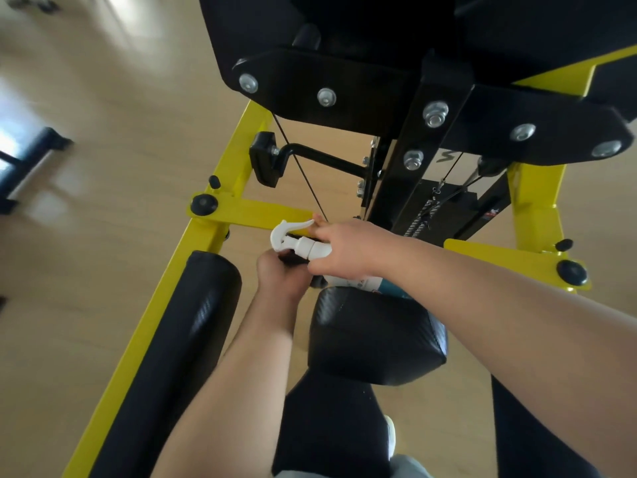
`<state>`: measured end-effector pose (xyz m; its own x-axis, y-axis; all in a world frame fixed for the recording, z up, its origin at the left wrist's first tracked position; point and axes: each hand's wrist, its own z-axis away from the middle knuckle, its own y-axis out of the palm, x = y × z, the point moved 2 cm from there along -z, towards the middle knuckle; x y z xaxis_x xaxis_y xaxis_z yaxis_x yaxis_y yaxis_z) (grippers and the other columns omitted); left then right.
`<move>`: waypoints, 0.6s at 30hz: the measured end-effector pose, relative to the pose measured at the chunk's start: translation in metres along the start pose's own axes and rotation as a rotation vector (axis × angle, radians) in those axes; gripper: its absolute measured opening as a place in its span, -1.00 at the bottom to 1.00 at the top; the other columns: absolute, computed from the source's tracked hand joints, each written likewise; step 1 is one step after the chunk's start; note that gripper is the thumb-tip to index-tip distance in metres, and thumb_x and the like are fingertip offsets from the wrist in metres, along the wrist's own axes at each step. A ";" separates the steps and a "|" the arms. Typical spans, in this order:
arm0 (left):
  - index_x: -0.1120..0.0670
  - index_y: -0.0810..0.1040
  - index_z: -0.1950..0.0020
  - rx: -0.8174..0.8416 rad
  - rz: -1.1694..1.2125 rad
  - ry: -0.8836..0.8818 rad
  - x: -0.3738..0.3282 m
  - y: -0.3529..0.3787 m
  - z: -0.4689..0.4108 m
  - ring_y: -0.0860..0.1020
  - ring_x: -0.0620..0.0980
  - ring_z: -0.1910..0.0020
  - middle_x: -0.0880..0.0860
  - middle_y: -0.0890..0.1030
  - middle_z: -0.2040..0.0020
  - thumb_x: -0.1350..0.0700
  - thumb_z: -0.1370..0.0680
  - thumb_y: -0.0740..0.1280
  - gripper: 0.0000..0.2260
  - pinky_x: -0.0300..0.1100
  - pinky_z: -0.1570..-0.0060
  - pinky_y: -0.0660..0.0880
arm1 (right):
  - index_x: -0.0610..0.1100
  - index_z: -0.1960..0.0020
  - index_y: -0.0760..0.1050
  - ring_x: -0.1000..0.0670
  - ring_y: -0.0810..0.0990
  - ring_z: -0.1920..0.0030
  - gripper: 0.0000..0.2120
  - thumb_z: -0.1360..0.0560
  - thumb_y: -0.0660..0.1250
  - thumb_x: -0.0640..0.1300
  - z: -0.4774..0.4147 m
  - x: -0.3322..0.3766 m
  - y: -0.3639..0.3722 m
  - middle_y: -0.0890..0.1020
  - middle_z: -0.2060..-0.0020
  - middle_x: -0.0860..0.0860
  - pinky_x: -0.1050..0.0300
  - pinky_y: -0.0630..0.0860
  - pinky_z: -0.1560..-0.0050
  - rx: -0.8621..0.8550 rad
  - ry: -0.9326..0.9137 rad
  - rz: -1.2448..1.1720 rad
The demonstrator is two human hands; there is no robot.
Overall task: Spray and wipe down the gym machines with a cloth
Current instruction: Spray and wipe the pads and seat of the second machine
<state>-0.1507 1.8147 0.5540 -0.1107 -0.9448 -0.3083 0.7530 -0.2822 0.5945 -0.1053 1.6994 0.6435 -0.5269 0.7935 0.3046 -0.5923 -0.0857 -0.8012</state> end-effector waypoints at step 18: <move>0.18 0.56 -0.23 -0.035 -0.240 -0.037 -0.005 -0.057 0.067 0.56 0.07 -0.12 0.11 0.63 -0.09 0.09 -0.47 0.31 -0.64 -0.09 -0.32 0.39 | 0.14 -0.31 0.54 0.01 0.55 0.14 -0.60 -0.51 0.28 0.21 0.038 0.025 -0.010 0.58 0.14 0.12 0.06 0.43 0.21 -0.268 0.032 0.191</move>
<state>-0.2369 1.8244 0.5712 -0.3126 -0.8571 -0.4095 0.7242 -0.4940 0.4811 -0.1360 1.6968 0.6784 -0.5909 0.7973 0.1226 -0.3009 -0.0769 -0.9505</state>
